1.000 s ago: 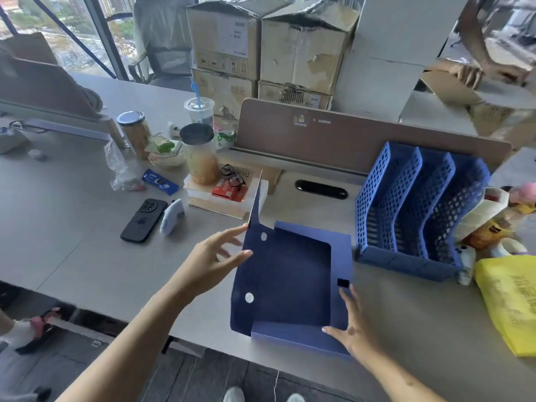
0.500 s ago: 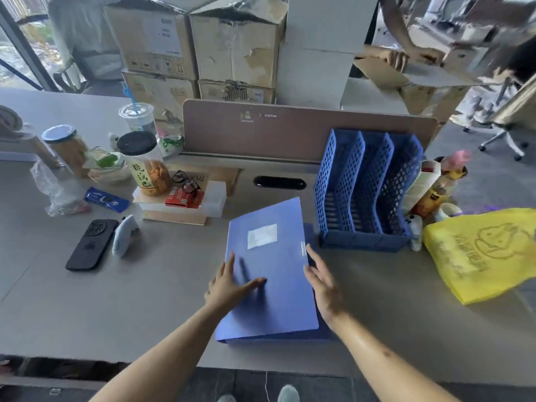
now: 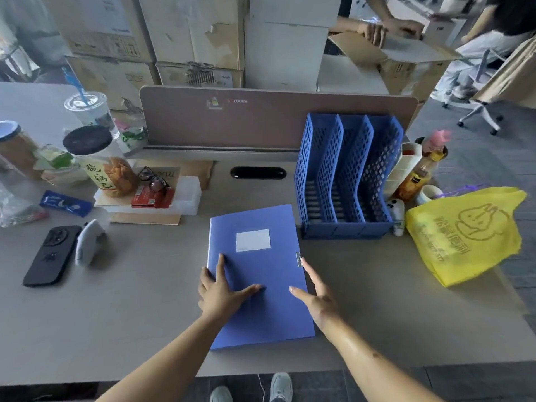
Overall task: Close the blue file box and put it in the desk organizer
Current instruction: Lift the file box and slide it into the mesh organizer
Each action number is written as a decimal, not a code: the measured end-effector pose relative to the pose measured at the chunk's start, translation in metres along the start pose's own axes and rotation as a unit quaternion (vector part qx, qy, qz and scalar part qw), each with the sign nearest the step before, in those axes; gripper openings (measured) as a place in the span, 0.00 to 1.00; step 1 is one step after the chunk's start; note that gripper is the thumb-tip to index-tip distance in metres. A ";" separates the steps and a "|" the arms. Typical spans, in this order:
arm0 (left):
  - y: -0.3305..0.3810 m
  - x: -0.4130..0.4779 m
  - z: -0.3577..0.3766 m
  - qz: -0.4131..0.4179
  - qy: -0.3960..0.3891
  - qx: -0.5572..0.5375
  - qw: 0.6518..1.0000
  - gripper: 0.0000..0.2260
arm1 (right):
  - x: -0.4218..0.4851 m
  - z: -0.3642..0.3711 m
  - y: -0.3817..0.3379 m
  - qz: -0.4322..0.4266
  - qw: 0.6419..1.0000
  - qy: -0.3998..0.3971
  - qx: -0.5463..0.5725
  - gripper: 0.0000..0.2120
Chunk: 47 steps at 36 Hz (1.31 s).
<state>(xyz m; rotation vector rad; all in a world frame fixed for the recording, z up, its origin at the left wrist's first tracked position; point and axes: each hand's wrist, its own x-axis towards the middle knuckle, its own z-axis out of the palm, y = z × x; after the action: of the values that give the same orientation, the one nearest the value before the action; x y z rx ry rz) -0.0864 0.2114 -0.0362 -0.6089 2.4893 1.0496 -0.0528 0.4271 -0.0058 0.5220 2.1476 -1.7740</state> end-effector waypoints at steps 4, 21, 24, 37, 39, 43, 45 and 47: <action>0.003 -0.003 0.008 0.003 0.021 0.024 0.999 0.57 | 0.006 -0.003 0.013 0.038 0.999 -0.008 0.020 0.34; 0.006 0.001 0.024 0.001 0.046 0.085 0.995 0.56 | 0.030 -0.017 0.037 0.057 0.997 -0.044 -0.042 0.35; 0.006 0.002 0.025 -0.004 0.038 0.087 0.995 0.56 | 0.027 -0.015 0.035 0.026 0.981 -0.034 -0.191 0.35; 0.008 0.008 0.020 -0.022 0.005 0.098 0.995 0.57 | 0.046 -0.014 0.017 -0.004 0.928 0.027 -0.370 0.24; 0.010 0.008 0.017 -0.027 -0.003 0.093 0.995 0.57 | 0.051 -0.013 0.011 0.051 0.962 0.009 -0.267 0.26; 0.008 0.007 0.013 -0.020 -0.006 0.069 0.997 0.57 | 0.055 -0.007 0.006 0.143 0.970 -0.036 -0.194 0.35; 0.006 0.007 0.012 -0.012 -0.002 0.050 0.999 0.56 | 0.051 -0.003 0.004 0.158 0.972 -0.054 -0.164 0.36; 0.003 0.006 0.010 0.001 0.002 0.025 1.000 0.55 | 0.045 -0.001 0.002 0.153 0.980 -0.055 -0.118 0.36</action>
<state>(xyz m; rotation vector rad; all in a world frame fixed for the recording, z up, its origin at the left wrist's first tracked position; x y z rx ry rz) -0.0913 0.2192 -0.0443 -0.5932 2.5121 0.9843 -0.0919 0.4319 -0.0277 0.6380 2.0371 -1.3340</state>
